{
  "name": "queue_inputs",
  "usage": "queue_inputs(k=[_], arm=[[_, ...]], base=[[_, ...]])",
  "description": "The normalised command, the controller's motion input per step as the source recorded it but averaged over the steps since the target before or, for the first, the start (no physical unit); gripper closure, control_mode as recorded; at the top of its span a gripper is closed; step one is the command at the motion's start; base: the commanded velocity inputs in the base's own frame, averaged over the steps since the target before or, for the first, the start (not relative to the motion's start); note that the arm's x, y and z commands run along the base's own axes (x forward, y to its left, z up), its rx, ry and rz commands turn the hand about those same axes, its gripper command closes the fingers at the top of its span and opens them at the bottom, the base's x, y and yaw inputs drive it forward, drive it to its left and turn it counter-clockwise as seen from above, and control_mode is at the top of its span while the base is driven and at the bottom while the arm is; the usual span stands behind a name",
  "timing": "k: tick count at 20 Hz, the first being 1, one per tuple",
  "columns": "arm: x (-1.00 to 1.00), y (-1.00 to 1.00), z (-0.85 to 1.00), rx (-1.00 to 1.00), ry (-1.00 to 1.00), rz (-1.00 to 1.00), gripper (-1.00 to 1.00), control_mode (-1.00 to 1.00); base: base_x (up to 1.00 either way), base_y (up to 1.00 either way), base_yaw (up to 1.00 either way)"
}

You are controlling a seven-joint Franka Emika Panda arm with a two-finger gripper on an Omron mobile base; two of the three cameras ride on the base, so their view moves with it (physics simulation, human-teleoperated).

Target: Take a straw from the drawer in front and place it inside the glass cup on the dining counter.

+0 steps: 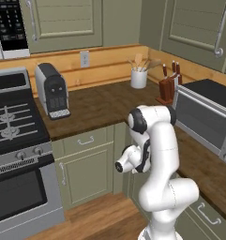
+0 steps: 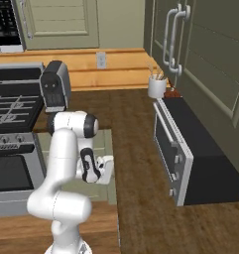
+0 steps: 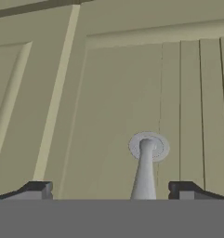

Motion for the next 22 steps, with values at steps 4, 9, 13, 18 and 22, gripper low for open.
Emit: queue_inputs(k=[4,9,13,18,22], arm=[[0.04,-0.16,-0.17,0.0,0.0,0.0,-1.0,-1.0],[0.0,-0.08,-0.01,0.0,0.0,0.0,1.0,-1.0],[-0.03,0.0,0.0,0.0,0.0,0.0,1.0,-1.0],[-0.25,0.33,0.0,0.03,-0.01,0.0,1.0,-1.0],[-0.35,0.7,0.0,0.02,-0.01,0.0,1.0,-1.0]], base=[[0.0,0.0,0.0],[0.0,0.0,0.0],[0.0,0.0,0.0],[0.0,0.0,0.0],[0.0,0.0,0.0]])
